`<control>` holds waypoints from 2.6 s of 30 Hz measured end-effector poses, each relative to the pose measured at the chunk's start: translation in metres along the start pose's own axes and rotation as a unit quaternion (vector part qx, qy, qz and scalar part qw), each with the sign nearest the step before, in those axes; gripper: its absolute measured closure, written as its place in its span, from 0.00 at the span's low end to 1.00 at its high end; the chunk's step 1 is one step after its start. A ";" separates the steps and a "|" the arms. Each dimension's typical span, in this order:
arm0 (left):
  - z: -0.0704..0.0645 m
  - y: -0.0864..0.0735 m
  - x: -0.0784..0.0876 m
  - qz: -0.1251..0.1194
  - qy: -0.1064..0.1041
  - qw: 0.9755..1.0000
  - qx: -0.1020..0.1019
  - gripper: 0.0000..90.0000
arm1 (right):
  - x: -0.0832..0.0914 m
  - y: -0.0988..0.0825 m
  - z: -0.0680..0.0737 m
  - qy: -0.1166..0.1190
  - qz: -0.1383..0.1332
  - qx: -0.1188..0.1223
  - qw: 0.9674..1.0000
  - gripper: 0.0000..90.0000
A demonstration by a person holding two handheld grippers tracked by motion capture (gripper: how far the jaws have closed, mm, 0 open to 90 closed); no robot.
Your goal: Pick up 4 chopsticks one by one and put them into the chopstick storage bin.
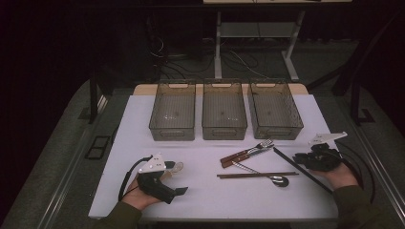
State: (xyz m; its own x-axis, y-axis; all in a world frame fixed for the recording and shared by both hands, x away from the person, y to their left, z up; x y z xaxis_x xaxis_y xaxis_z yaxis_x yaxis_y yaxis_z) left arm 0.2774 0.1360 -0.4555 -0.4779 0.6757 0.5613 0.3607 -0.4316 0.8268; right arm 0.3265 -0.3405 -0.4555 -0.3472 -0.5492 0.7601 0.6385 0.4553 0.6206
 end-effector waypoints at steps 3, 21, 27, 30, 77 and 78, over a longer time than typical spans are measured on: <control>0.000 0.000 0.000 0.000 0.001 1.000 0.001 0.00 | 0.007 -0.011 -0.001 -0.006 0.006 0.000 1.000 0.89; 0.001 0.000 0.000 0.000 0.001 1.000 0.001 0.00 | 0.013 -0.033 -0.002 0.012 0.025 -0.009 1.000 0.91; 0.001 0.000 0.000 0.000 0.001 1.000 0.000 0.00 | 0.012 -0.035 -0.005 0.005 0.031 -0.011 0.999 0.91; 0.002 0.000 0.000 0.001 0.001 1.000 -0.001 0.00 | 0.011 -0.036 -0.006 0.003 0.034 -0.010 0.999 0.92; 0.009 -0.001 -0.001 -0.010 0.003 1.000 0.006 0.00 | 0.036 -0.025 -0.004 0.036 -0.055 0.012 0.998 0.95; 0.009 -0.001 -0.002 -0.010 0.003 1.000 0.005 0.00 | 0.038 -0.024 -0.004 0.036 -0.060 0.014 0.997 0.95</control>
State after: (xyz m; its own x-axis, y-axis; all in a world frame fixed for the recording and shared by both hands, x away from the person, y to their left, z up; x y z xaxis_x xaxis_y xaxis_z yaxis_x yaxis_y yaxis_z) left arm 0.2852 0.1411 -0.4579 -0.4894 0.6806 0.5452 0.3596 -0.4121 0.8372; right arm 0.3005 -0.3751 -0.4425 -0.3697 -0.6492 0.6647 0.5748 0.4022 0.7126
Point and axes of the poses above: each handheld gripper's, and its own axes: x roughly backward along the jaws, y roughly out of its top, z roughly to its left, the point moved 4 cm from there along -x, roughly forward along the jaws, and after that the axes turned 10 degrees about y, right-handed, at the moved point
